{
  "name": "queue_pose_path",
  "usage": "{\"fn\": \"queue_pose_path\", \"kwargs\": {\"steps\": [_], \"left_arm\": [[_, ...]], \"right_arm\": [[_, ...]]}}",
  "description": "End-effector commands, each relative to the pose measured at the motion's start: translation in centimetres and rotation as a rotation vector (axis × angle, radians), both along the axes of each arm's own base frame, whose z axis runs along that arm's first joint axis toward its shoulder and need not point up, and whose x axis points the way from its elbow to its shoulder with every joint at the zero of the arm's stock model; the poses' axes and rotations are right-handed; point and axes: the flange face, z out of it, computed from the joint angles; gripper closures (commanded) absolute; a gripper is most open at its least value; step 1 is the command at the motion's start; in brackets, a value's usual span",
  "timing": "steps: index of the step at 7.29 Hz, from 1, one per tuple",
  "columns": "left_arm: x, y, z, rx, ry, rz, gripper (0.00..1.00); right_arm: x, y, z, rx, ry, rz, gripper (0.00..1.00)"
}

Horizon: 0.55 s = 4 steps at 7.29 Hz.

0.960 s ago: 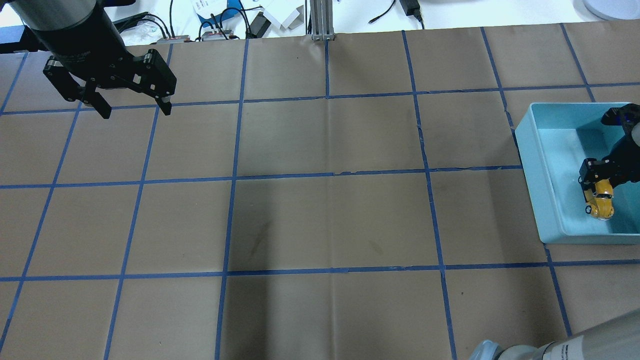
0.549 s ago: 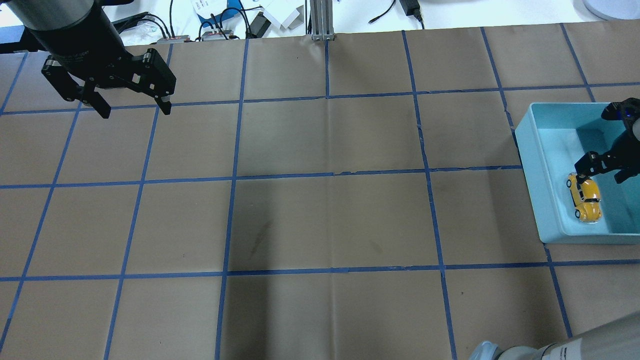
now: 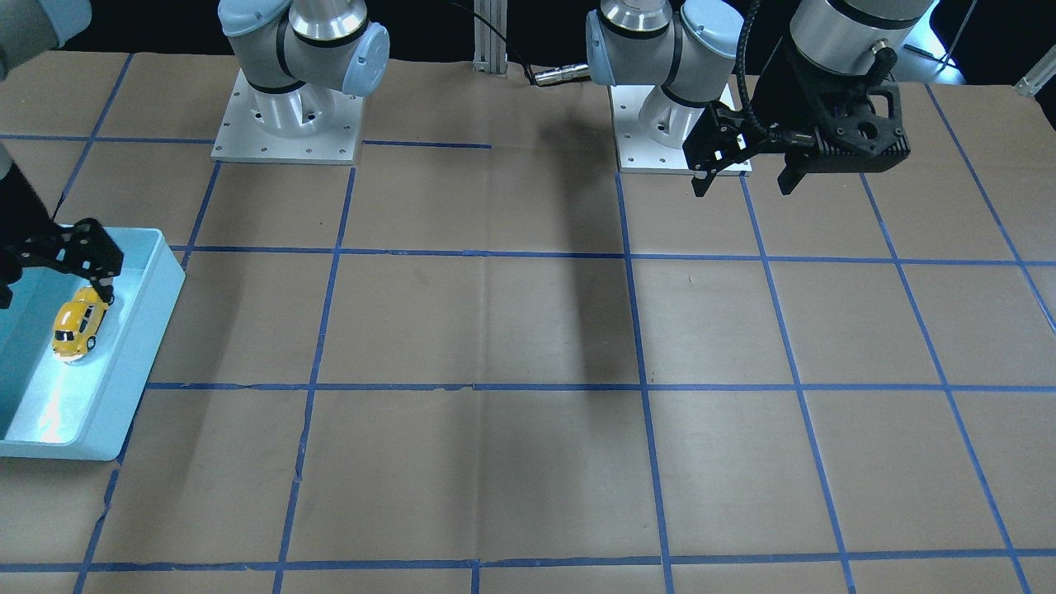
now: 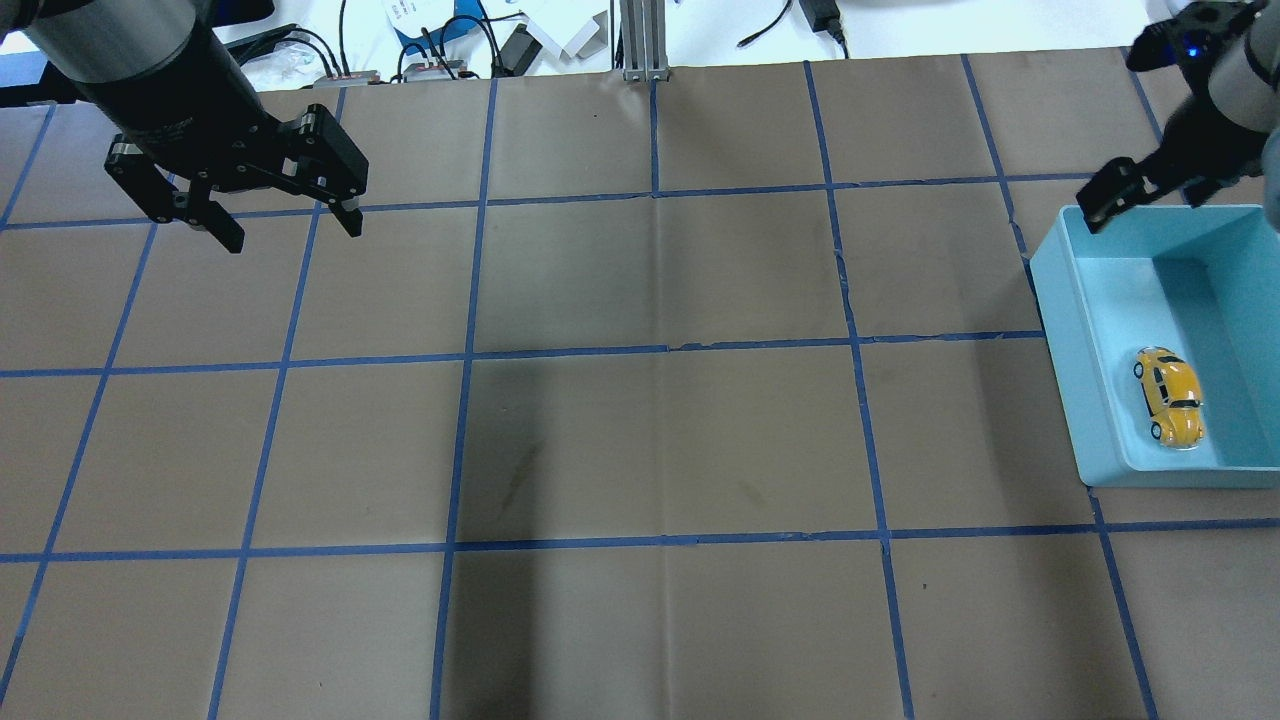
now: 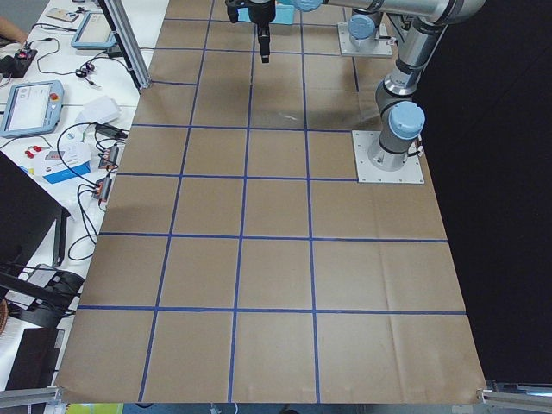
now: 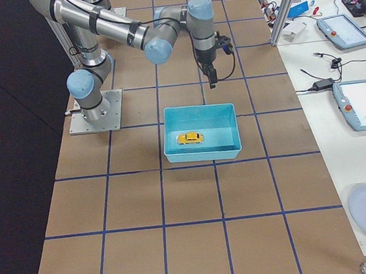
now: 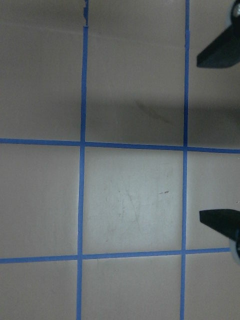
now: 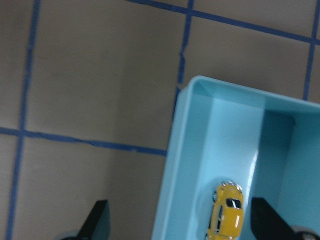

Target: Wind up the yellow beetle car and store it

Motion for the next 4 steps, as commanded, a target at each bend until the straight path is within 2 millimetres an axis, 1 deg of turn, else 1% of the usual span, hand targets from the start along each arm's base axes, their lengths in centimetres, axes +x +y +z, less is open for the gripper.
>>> {"fn": "queue_pose_path", "kwargs": {"steps": [1, 2, 3, 4], "left_arm": [[0.1, -0.1, -0.1, -0.007, -0.006, -0.011, 0.00], [0.2, 0.0, -0.1, -0.010, -0.011, -0.016, 0.00], [0.1, 0.0, -0.1, -0.008, -0.029, -0.035, 0.00], [0.3, -0.1, 0.0, -0.010, -0.043, -0.037, 0.00]], "right_arm": [[11.3, 0.6, 7.7, 0.020, -0.078, -0.025, 0.01], [14.5, 1.1, 10.8, 0.049, -0.093, -0.077, 0.00], [16.7, 0.9, 10.8, 0.072, -0.098, -0.089, 0.00], [17.1, 0.6, 10.4, 0.077, -0.103, -0.121, 0.00]]}}
